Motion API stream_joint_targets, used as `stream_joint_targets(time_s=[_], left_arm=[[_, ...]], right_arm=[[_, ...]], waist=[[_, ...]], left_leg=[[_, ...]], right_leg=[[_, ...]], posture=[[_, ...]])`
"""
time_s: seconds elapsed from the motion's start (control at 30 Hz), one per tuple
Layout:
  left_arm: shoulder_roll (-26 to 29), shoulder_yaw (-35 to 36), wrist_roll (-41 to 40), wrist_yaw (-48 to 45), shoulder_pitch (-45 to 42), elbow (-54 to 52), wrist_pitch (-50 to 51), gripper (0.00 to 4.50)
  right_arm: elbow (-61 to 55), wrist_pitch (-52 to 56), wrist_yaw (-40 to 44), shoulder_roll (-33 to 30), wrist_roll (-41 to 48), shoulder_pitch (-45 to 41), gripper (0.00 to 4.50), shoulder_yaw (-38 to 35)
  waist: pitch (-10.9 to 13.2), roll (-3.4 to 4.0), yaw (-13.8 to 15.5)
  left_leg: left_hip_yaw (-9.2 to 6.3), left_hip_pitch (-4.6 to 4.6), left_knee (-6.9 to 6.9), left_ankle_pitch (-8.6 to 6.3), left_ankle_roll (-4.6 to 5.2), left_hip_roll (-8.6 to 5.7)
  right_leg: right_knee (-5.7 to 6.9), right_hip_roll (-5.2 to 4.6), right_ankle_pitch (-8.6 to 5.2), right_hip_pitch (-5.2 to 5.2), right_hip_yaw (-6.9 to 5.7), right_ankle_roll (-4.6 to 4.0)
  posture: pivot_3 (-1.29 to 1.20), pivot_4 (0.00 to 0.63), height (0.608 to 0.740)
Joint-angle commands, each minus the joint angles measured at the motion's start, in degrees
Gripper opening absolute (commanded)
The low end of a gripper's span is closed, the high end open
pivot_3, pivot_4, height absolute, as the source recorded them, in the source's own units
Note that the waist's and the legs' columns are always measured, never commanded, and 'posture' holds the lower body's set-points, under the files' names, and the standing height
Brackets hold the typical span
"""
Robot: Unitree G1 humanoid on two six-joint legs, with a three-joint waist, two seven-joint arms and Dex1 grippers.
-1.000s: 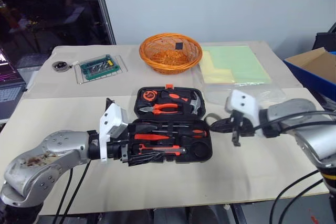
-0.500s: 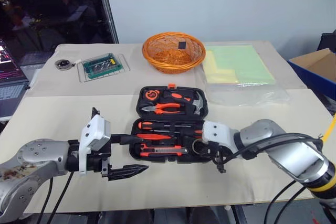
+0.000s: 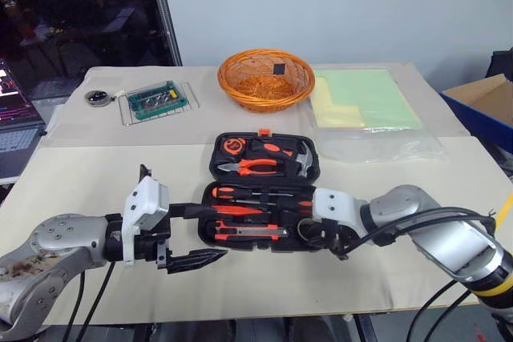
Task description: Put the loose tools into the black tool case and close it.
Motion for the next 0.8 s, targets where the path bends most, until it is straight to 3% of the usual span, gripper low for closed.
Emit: stream_joint_targets(time_s=[0.03,0.2,0.3,0.43,0.53,0.63,0.8], left_arm=[[-1.4,-0.5,-0.3,1.7,-1.7,1.1,-0.5,4.24],[-7.0,-4.3,-1.7,12.8,-9.7,4.1,4.9,4.24],[-13.0,-6.0,-0.9,23.6,-17.6,8.6,10.5,4.24],[-20.8,-9.3,3.3,36.2,-30.7,18.8,18.8,4.24],[-24.8,-11.3,7.0,40.2,-39.0,30.1,22.4,4.24],[-26.7,-13.5,11.9,40.7,-45.2,40.2,21.5,4.24],[-29.1,-12.5,17.4,40.4,-52.9,55.8,17.8,4.24]], right_arm=[[-2.2,0.0,2.3,0.5,5.3,-0.3,2.55,-6.6],[-1.6,4.8,-3.6,6.2,14.0,0.9,2.55,-22.3],[0.2,10.2,-14.0,13.2,14.4,0.0,2.55,-29.5],[6.4,21.6,-24.2,17.2,12.6,-7.5,2.55,-35.2],[10.1,23.5,-29.9,18.7,9.9,-9.4,3.23,-35.4],[14.1,23.2,-34.5,20.4,6.9,-11.0,4.28,-33.6],[26.3,24.3,-40.6,27.6,4.6,-15.8,4.45,-35.2]], waist=[[0.0,0.0,0.0],[0.0,-0.02,0.1],[0.0,-0.12,0.3],[0.0,-0.14,0.5],[0.1,-0.16,0.4],[0.1,-0.16,0.3],[0.1,-0.15,-0.8]], left_leg=[[0.0,0.0,0.0,0.0,0.0,0.01],[-0.02,0.03,0.04,0.01,0.0,0.04],[-0.08,0.2,0.11,0.01,0.0,-0.01],[-0.13,0.35,0.12,0.02,-0.02,-0.16],[-0.15,0.37,0.11,0.02,-0.02,-0.24],[-0.17,0.22,0.04,0.03,-0.02,-0.41],[-0.12,-0.28,0.03,0.11,-0.14,-0.45]], right_leg=[[0.0,0.01,0.01,0.0,0.0,-0.01],[0.06,0.04,0.04,0.05,-0.01,-0.02],[0.1,0.06,0.08,0.29,-0.02,0.04],[0.15,0.02,0.13,0.44,0.0,0.07],[0.17,0.02,0.14,0.46,-0.01,0.06],[0.17,0.03,0.15,0.2,-0.03,0.05],[0.37,0.0,0.27,-0.41,0.08,-0.05]], posture=[[0.0,0.15,0.74],[0.0,0.15,0.74],[0.0,0.15,0.74],[0.0,0.15,0.74],[0.0,0.15,0.74],[0.0,0.15,0.74],[0.0,0.15,0.74]])
